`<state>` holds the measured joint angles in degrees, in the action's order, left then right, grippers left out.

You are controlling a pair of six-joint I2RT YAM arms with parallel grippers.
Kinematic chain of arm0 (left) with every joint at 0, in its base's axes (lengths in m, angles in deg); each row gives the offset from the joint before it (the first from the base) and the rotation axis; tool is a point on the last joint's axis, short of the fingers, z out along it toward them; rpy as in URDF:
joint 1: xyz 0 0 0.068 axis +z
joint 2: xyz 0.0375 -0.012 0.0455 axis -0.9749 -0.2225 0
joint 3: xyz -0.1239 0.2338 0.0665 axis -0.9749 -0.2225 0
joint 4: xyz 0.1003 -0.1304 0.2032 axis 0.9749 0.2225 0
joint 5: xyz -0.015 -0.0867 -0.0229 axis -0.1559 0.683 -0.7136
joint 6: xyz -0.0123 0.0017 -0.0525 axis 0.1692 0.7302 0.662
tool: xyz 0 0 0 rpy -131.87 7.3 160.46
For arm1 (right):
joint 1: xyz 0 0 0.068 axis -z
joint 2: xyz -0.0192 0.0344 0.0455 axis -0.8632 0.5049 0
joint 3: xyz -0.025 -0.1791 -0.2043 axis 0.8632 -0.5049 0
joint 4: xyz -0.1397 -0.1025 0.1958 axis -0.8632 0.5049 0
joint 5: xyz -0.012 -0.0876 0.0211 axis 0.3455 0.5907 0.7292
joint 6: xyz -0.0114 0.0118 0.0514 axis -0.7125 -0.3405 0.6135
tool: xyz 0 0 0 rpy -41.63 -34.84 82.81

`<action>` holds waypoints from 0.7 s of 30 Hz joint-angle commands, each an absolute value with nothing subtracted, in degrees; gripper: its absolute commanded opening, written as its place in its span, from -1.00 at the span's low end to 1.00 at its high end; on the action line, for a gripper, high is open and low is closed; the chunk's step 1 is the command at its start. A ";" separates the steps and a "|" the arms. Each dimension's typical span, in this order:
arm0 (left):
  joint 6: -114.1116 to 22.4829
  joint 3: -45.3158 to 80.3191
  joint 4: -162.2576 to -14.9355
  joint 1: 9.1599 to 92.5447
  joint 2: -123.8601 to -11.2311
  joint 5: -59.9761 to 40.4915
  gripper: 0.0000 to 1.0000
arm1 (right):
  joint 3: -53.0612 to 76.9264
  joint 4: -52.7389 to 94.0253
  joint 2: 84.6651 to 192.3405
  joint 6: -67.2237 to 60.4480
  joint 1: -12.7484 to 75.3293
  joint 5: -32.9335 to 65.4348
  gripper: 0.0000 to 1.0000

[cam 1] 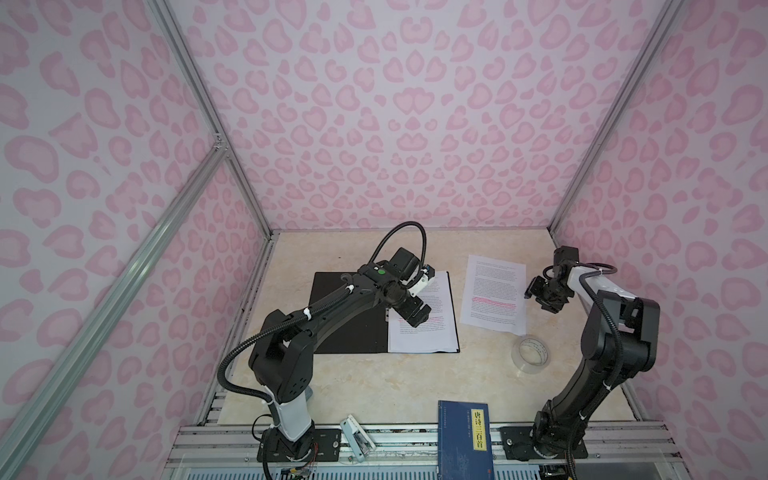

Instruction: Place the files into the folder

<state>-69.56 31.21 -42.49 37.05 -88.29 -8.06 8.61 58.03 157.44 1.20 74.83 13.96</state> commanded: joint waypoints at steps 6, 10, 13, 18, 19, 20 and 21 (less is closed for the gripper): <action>-63.80 43.25 -41.15 37.73 -99.22 -1.57 0.94 | 8.17 54.05 161.54 0.14 75.24 10.82 0.25; -60.39 50.24 -40.93 37.84 -105.57 1.48 0.94 | 8.15 52.79 163.13 -0.79 75.32 8.14 0.24; -58.11 55.64 -40.06 37.94 -110.61 4.10 0.95 | 8.75 53.06 164.96 -1.71 74.99 4.61 0.20; -55.98 63.69 -37.68 37.94 -117.88 8.01 0.96 | 11.37 57.12 167.57 -4.72 72.09 3.73 0.17; -55.60 64.86 -37.46 37.95 -118.89 8.22 0.96 | 12.06 58.31 168.15 -5.29 71.45 3.54 0.17; -55.40 65.79 -37.44 37.94 -119.74 8.30 0.96 | 12.39 58.99 168.38 -5.62 70.91 3.61 0.16; -55.26 66.44 -37.45 37.94 -120.40 8.26 0.97 | 12.44 59.31 168.40 -5.57 70.67 3.80 0.16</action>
<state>-57.08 64.44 -39.14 37.92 -119.03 5.73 13.05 50.73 166.40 -4.22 71.60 4.39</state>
